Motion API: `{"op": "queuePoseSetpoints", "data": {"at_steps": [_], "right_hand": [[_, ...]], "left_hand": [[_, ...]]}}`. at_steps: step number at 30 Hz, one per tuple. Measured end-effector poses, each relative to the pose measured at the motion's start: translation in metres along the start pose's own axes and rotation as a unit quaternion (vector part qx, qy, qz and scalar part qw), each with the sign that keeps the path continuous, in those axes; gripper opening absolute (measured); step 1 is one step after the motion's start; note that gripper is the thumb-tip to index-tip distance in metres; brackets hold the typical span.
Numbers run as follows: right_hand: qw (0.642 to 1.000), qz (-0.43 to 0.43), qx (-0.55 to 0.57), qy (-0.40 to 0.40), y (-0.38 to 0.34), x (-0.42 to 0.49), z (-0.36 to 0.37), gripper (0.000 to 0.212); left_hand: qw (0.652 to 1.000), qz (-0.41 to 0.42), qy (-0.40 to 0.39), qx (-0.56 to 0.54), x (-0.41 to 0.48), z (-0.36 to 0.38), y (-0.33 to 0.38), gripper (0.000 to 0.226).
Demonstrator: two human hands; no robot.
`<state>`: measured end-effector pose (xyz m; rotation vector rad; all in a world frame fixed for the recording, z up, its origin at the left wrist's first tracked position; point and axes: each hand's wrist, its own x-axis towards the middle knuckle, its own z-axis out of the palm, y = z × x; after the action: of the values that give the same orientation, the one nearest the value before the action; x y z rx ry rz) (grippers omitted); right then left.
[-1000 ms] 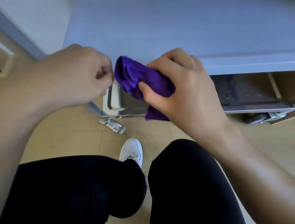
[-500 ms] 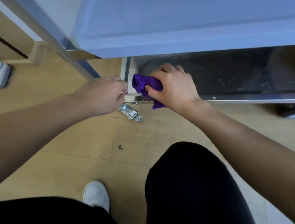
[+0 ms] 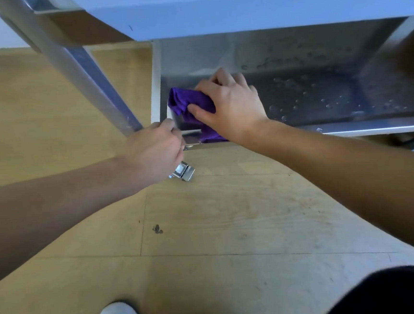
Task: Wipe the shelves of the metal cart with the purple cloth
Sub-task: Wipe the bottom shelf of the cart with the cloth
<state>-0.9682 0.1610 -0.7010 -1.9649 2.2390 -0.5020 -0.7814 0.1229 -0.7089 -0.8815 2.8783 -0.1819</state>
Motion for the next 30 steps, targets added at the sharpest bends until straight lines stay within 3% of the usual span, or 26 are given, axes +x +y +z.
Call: {"op": "queuePoseSetpoints", "data": {"at_steps": [3, 11, 15, 19, 24, 30], "right_hand": [[1.0, 0.012, 0.007, -0.026, 0.0, 0.001, 0.014, 0.049], [0.995, -0.048, -0.068, -0.052, 0.005, -0.017, 0.034, 0.045], [0.994, -0.069, -0.049, -0.062, 0.003, -0.013, 0.048, 0.043], [0.994, -0.047, -0.08, -0.065, 0.01, 0.031, 0.055, 0.042], [0.994, 0.057, -0.077, -0.052, 0.037, 0.073, 0.051, 0.043], [0.993, -0.029, -0.081, -0.082, 0.013, 0.023, 0.044, 0.044]], "left_hand": [[0.998, 0.012, 0.015, 0.058, -0.01, 0.016, 0.005, 0.018], [0.991, -0.003, 0.075, 0.112, -0.012, 0.031, 0.008, 0.018], [0.98, -0.035, 0.113, 0.159, -0.011, 0.02, 0.012, 0.04], [0.983, -0.03, 0.111, 0.146, -0.012, 0.026, 0.012, 0.03], [0.988, -0.045, 0.081, 0.121, -0.011, 0.022, 0.014, 0.042], [0.986, -0.051, 0.075, 0.14, -0.011, 0.016, 0.018, 0.039]]}}
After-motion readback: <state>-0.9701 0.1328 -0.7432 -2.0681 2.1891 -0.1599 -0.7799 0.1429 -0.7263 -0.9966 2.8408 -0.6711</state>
